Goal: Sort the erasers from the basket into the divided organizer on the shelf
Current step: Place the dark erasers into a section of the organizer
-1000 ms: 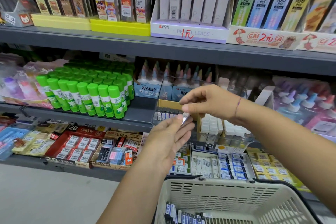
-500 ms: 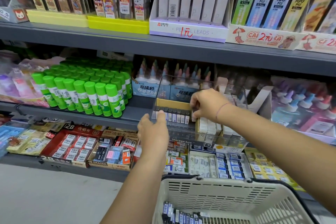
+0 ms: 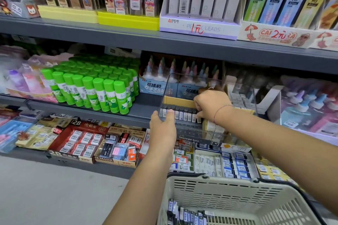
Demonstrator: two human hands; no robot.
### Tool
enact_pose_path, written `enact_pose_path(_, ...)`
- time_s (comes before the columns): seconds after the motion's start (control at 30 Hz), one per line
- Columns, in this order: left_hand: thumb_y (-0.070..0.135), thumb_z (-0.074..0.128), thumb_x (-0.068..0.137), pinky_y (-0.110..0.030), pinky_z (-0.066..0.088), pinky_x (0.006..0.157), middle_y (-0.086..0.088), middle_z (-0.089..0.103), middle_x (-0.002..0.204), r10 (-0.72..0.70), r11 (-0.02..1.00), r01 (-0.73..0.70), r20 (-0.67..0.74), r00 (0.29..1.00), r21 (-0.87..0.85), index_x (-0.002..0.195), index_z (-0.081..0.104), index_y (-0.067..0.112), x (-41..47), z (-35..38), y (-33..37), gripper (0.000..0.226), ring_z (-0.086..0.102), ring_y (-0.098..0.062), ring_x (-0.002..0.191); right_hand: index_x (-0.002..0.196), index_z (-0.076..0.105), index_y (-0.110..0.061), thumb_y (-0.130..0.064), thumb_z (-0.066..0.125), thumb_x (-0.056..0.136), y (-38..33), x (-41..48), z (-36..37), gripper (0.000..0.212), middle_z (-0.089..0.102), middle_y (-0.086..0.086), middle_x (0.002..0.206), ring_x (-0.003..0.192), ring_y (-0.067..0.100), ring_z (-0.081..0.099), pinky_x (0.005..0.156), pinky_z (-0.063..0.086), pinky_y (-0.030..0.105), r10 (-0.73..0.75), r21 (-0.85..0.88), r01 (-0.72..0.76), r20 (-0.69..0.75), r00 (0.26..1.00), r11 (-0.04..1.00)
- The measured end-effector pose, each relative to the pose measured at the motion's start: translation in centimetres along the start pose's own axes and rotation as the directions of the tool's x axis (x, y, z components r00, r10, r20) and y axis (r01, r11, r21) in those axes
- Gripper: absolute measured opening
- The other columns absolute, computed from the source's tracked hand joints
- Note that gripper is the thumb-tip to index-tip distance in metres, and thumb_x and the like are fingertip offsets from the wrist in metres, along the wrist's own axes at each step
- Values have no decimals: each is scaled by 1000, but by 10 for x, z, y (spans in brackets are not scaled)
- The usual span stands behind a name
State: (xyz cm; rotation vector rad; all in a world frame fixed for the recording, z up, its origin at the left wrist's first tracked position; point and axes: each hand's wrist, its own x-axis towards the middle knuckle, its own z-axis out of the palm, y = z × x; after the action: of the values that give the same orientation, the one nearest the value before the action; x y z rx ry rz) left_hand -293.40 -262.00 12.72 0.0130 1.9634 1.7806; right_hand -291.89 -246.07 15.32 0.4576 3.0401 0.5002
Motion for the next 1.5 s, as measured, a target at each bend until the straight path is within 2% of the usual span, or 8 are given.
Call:
enact_pose_path(0.33, 40, 42, 100, -42, 26, 110, 2, 22, 157, 32, 999, -32, 18, 999, 37, 152, 16, 23, -1, -9, -10, 61, 35, -18, 132, 103, 65, -20, -49, 52, 91, 7, -12, -1, 33, 56, 3, 104, 100, 24, 55, 80, 40, 33, 45, -2, -45, -32, 998, 999)
enact_pose_path(0.6, 48, 38, 98, -47, 25, 114, -4, 25, 156, -49, 909, 29, 36, 998, 416, 151, 24, 24, 1, -11, -100, 59, 28, -28, 141, 74, 63, -21, -34, 59, 88, -18, -127, 9, 20, 56, -9, 73, 68, 8, 51, 63, 40, 17, 248, 759, 211, -441, 863, 617)
enact_pose_path(0.73, 46, 35, 100, -38, 26, 112, -7, 23, 157, -77, 801, -46, 179, 981, 597, 153, 14, 24, -15, -16, -166, 61, 28, -24, 141, 85, 66, -21, -41, 57, 88, -64, -189, 116, 22, 61, -9, 79, 75, 8, 57, 68, 46, 18, 84, 899, -80, 49, 995, 431)
enact_pose_path(0.83, 48, 33, 99, -33, 36, 101, -2, 31, 154, -6, 770, -144, 232, 973, 621, 153, 6, 33, -21, -27, -190, 62, 42, -22, 134, 132, 50, -16, -65, 71, 67, -77, -214, 210, 84, 55, 2, 125, 115, 17, 54, 97, 45, 26, -68, 785, -488, 550, 832, 381)
enact_pose_path(0.9, 50, 31, 99, -31, 34, 102, 0, 34, 153, 6, 781, -144, 224, 975, 607, 152, 8, 37, -19, -29, -195, 60, 41, -22, 135, 143, 36, -16, -84, 64, 45, -85, -220, 254, 122, 40, 6, 142, 130, 21, 42, 109, 37, 35, -97, 778, -519, 583, 807, 353)
enact_pose_path(0.97, 54, 28, 98, -33, 31, 106, 3, 37, 152, 9, 805, -129, 206, 979, 578, 152, 10, 40, -17, -28, -198, 59, 40, -22, 136, 145, 32, -17, -62, 76, 61, -100, -215, 268, 105, 35, 4, 146, 133, 22, 38, 111, 35, 37, -91, 784, -557, 597, 797, 273)
enact_pose_path(1.17, 58, 26, 97, -28, 31, 100, 7, 37, 151, 33, 808, -128, 172, 985, 575, 150, 13, 43, -13, -27, -206, 57, 38, -19, 136, 139, 40, -9, -39, 62, 89, -160, -166, 271, 62, 46, 5, 140, 106, 17, 54, 92, 42, 31, -146, 528, -728, 757, 637, -438)
enact_pose_path(1.5, 56, 30, 96, -22, 28, 94, 7, 38, 150, 37, 827, -127, 172, 984, 548, 150, 14, 43, -10, -27, -210, 58, 39, -17, 135, 123, 56, -1, -59, 71, 72, -196, -124, 292, 79, 58, 3, 126, 113, 25, 58, 95, 47, 33, -67, 397, -818, 884, 463, -416)
